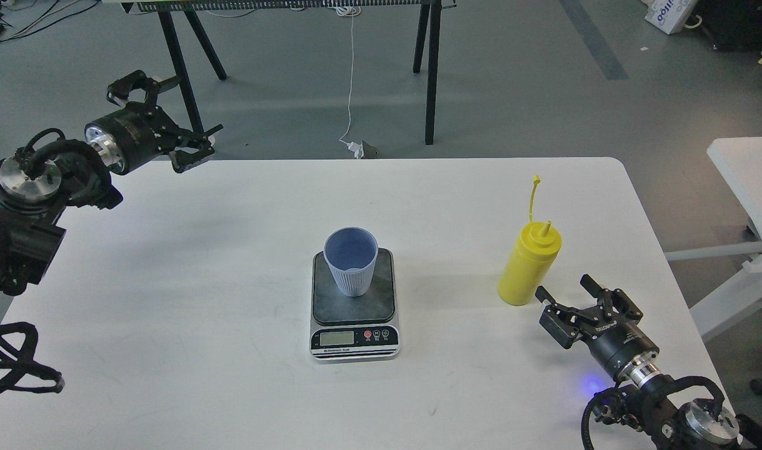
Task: Pour seasoning into cup on scale with both arms
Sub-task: 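Lower the right gripper to the yellow squeeze bottle and grasp it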
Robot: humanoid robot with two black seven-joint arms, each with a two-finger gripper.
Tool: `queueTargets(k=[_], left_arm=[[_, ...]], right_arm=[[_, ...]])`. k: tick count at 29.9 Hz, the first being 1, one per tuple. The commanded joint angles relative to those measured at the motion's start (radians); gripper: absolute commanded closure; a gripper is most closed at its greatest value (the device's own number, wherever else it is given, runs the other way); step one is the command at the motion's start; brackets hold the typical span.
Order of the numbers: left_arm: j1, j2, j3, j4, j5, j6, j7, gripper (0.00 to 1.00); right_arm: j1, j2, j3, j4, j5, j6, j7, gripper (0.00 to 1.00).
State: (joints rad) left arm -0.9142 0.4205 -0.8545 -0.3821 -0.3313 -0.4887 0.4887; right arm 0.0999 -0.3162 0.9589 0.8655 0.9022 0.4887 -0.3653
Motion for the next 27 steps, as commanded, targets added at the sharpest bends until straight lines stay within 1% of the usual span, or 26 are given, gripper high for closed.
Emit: queueTargets(k=[1, 18, 21, 22, 23, 24, 25, 26, 27], left_arm=[[0.003, 0.000, 0.000, 0.000, 0.000, 0.000, 0.000, 0.00], [0.020, -0.003, -0.001, 0.000, 0.000, 0.000, 0.000, 0.00], [0.020, -0.002, -0.001, 0.000, 0.000, 0.000, 0.000, 0.00], [0.021, -0.002, -0.001, 0.000, 0.000, 0.000, 0.000, 0.00], [0.021, -0.002, -0.001, 0.000, 0.000, 0.000, 0.000, 0.00], [0.023, -0.002, -0.001, 0.000, 0.000, 0.000, 0.000, 0.00], [0.023, -0.002, -0.001, 0.000, 0.000, 0.000, 0.000, 0.00], [0.023, -0.002, -0.001, 0.000, 0.000, 0.000, 0.000, 0.00], [0.024, -0.002, -0.001, 0.000, 0.000, 0.000, 0.000, 0.00]], right_arm=[[0.030, 0.038, 0.000, -0.057, -0.045, 0.000, 0.000, 0.01], [0.130, 0.152, -0.002, -0.154, -0.175, 0.000, 0.000, 0.01], [0.147, 0.166, -0.002, -0.168, -0.178, 0.000, 0.000, 0.02], [0.155, 0.169, -0.006, -0.172, -0.178, 0.000, 0.000, 0.05], [0.162, 0.169, -0.015, -0.177, -0.183, 0.000, 0.000, 0.11], [0.167, 0.170, -0.023, -0.178, -0.184, 0.000, 0.002, 0.21], [0.170, 0.170, -0.028, -0.178, -0.184, 0.000, 0.003, 0.34], [0.175, 0.173, -0.029, -0.180, -0.189, 0.000, 0.003, 0.44], [0.181, 0.174, -0.029, -0.186, -0.195, 0.000, 0.003, 0.52]])
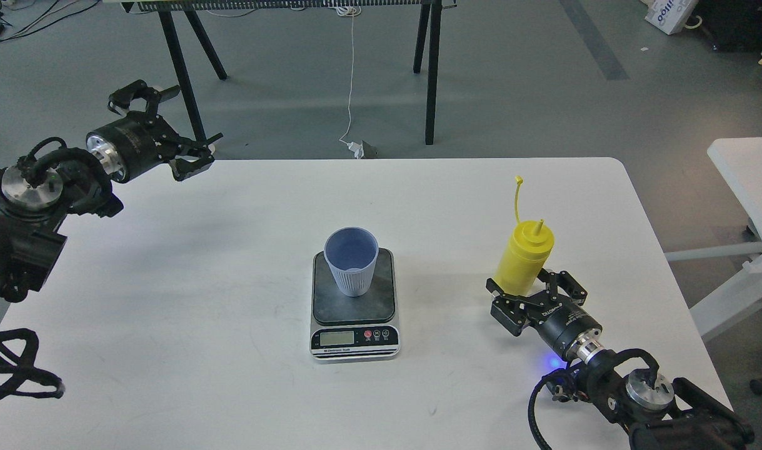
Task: Pour seasoning into cup on scale with both arms
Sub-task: 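Lower the right gripper to the yellow squeeze bottle and grasp it, then lift the yellow bottle with the right gripper above the cup, then tilt the bottle nozzle-down over the blue cup with the right gripper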
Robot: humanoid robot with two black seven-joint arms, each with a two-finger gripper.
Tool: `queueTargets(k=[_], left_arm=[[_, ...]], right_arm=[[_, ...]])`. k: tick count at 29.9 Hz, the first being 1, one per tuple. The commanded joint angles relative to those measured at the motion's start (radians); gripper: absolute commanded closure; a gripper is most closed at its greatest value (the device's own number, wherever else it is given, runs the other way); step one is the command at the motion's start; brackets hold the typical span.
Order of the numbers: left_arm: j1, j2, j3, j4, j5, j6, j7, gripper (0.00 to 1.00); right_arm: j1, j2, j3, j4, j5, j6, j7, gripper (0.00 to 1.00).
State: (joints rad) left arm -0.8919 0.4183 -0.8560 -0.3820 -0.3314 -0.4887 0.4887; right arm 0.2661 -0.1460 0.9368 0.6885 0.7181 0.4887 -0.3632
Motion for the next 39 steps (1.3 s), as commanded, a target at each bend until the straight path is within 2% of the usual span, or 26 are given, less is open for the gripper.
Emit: queueTargets(k=[1, 2, 3, 8, 13, 16, 20, 24, 27, 32, 36, 39], left_arm=[[0.004, 0.000, 0.000, 0.000, 0.000, 0.000, 0.000, 0.00], [0.005, 0.000, 0.000, 0.000, 0.000, 0.000, 0.000, 0.00], [0.007, 0.000, 0.000, 0.000, 0.000, 0.000, 0.000, 0.00], [0.008, 0.000, 0.000, 0.000, 0.000, 0.000, 0.000, 0.00], [0.011, -0.001, -0.020, 0.000, -0.001, 0.000, 0.000, 0.00], [0.013, -0.009, -0.043, 0.000, 0.000, 0.000, 0.000, 0.00], [0.013, -0.026, -0.080, 0.000, -0.001, 0.000, 0.000, 0.00], [0.030, -0.033, -0.136, 0.023, -0.001, 0.000, 0.000, 0.00], [0.037, -0.047, -0.175, 0.038, -0.001, 0.000, 0.000, 0.00], [0.076, -0.058, -0.230, 0.046, -0.003, 0.000, 0.000, 0.00], [0.085, -0.058, -0.259, 0.046, -0.005, 0.000, 0.000, 0.00], [0.088, -0.056, -0.259, 0.048, -0.005, 0.000, 0.000, 0.00]], right_arm=[[0.022, 0.003, -0.007, -0.012, -0.020, 0.000, 0.001, 0.63], [0.030, 0.005, -0.007, -0.015, -0.029, 0.000, 0.006, 0.75], [0.038, 0.005, -0.007, -0.015, -0.038, 0.000, 0.007, 0.80], [0.120, 0.003, -0.009, -0.020, -0.083, 0.000, 0.012, 0.96], [0.319, -0.015, -0.018, -0.072, -0.205, 0.000, 0.018, 0.98], [0.486, -0.024, -0.020, -0.112, -0.394, 0.000, 0.020, 0.98], [0.674, -0.014, -0.029, -0.130, -0.710, 0.000, 0.050, 0.98], [0.790, 0.051, -0.140, -0.119, -0.951, -0.088, 0.099, 0.98], [0.849, 0.112, -0.239, -0.116, -1.081, -0.166, 0.139, 0.98], [0.906, 0.146, -0.393, -0.057, -1.274, -0.269, 0.171, 0.98], [0.943, 0.146, -0.484, -0.007, -1.434, -0.324, 0.176, 0.98], [0.963, 0.146, -0.509, 0.000, -1.499, -0.329, 0.178, 0.98]])
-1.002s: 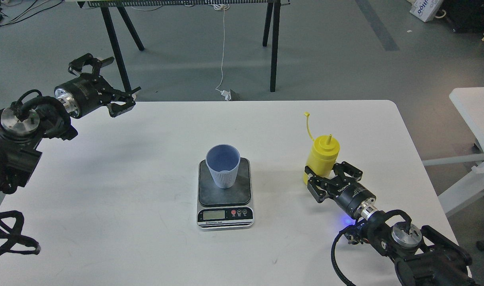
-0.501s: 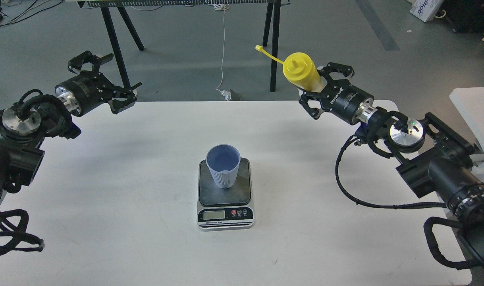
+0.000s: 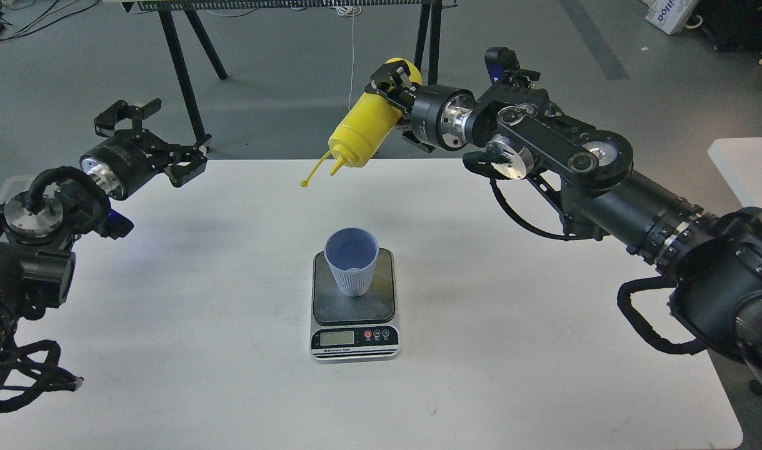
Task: Pour seasoning into cup on scale with both arms
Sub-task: 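Tilt the bottle nozzle-down over the blue cup with the right gripper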
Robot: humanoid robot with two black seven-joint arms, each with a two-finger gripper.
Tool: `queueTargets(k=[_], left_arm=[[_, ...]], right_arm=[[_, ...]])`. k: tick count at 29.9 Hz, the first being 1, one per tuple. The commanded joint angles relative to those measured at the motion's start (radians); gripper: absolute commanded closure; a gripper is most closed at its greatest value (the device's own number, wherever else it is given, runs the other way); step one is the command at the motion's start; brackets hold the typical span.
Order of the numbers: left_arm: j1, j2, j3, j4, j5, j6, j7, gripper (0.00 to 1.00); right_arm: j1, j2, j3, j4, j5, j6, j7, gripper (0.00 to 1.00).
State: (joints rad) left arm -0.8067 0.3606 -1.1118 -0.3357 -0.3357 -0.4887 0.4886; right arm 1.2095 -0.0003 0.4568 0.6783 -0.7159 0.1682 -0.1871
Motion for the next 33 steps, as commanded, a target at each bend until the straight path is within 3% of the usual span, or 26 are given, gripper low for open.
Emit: queueTargets(k=[1, 9, 33], left_arm=[[0.004, 0.001, -0.003, 0.001, 0.000, 0.000, 0.000, 0.00], [0.006, -0.008, -0.011, 0.001, 0.000, 0.000, 0.000, 0.00], [0.037, -0.009, -0.023, 0.001, 0.000, 0.000, 0.000, 0.00]], right_arm=[[0.028, 0.000, -0.044, 0.010, -0.082, -0.009, 0.002, 0.98], [0.077, 0.000, -0.199, 0.017, -0.106, -0.007, 0.000, 0.98], [0.062, 0.000, -0.264, 0.006, -0.108, -0.009, -0.002, 0.98]])
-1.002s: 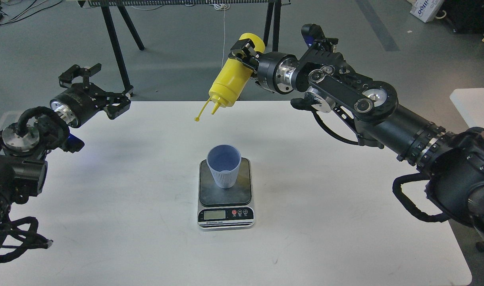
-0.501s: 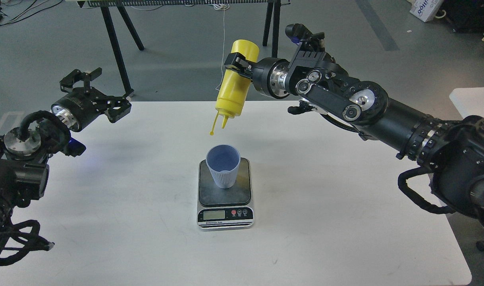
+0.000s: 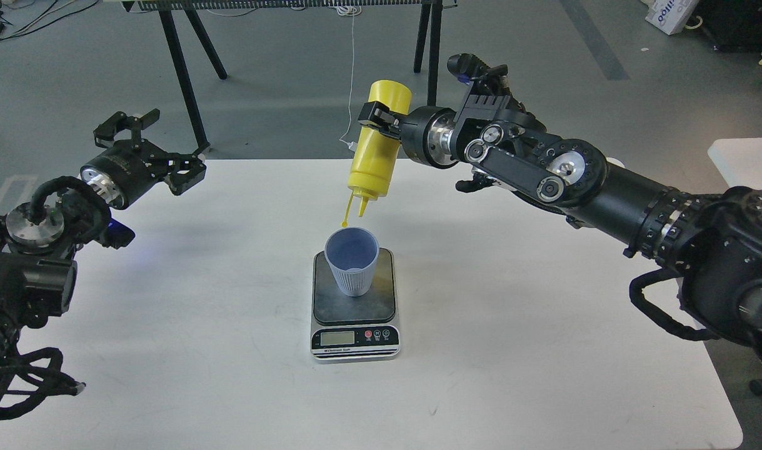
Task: Pour seasoning into cup on scale with both arms
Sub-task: 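Tilt the bottle nozzle-down over the blue cup with the right gripper, then turn the bottle upright and lower it back onto the table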
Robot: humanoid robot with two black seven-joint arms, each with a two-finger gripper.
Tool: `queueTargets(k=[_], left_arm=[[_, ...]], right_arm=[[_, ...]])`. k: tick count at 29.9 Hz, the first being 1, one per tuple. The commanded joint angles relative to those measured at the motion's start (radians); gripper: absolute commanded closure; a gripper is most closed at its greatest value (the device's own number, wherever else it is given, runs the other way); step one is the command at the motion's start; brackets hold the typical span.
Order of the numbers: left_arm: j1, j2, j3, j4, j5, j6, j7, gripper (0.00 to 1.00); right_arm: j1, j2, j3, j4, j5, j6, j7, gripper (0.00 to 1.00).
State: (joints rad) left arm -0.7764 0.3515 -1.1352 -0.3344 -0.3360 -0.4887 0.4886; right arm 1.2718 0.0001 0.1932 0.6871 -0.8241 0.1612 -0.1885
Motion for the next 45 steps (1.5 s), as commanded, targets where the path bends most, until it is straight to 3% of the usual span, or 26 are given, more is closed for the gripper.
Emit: queueTargets(k=[1, 13, 18, 25, 29, 37, 43, 45], left_arm=[[0.008, 0.000, 0.000, 0.000, 0.000, 0.000, 0.000, 0.00], [0.011, 0.000, 0.000, 0.000, 0.000, 0.000, 0.000, 0.00], [0.011, -0.002, 0.005, 0.000, 0.003, 0.000, 0.000, 0.00], [0.000, 0.001, 0.015, 0.000, 0.005, 0.000, 0.000, 0.00], [-0.017, 0.010, 0.018, 0.000, 0.008, 0.000, 0.000, 0.00], [-0.030, 0.020, 0.035, 0.000, 0.017, 0.000, 0.000, 0.00], [-0.024, 0.023, 0.037, 0.000, 0.018, 0.000, 0.000, 0.00], [-0.018, 0.021, 0.038, 0.000, 0.018, 0.000, 0.000, 0.00]], right_arm=[[0.000, 0.000, 0.000, -0.003, 0.000, -0.002, 0.000, 0.98], [0.000, 0.000, 0.052, -0.011, 0.016, -0.006, -0.006, 0.98], [0.014, 0.000, 0.262, -0.050, 0.080, 0.006, -0.028, 0.98], [0.029, 0.000, 0.601, -0.055, 0.460, 0.006, -0.092, 0.98], [0.011, -0.121, 0.791, -0.070, 0.701, 0.009, -0.132, 0.98], [-0.279, -0.353, 1.167, -0.067, 1.138, 0.127, -0.241, 0.98], [-0.648, -0.388, 1.210, -0.029, 1.396, 0.323, -0.249, 0.98], [-0.780, -0.371, 1.207, 0.003, 1.447, 0.327, -0.249, 0.98]])
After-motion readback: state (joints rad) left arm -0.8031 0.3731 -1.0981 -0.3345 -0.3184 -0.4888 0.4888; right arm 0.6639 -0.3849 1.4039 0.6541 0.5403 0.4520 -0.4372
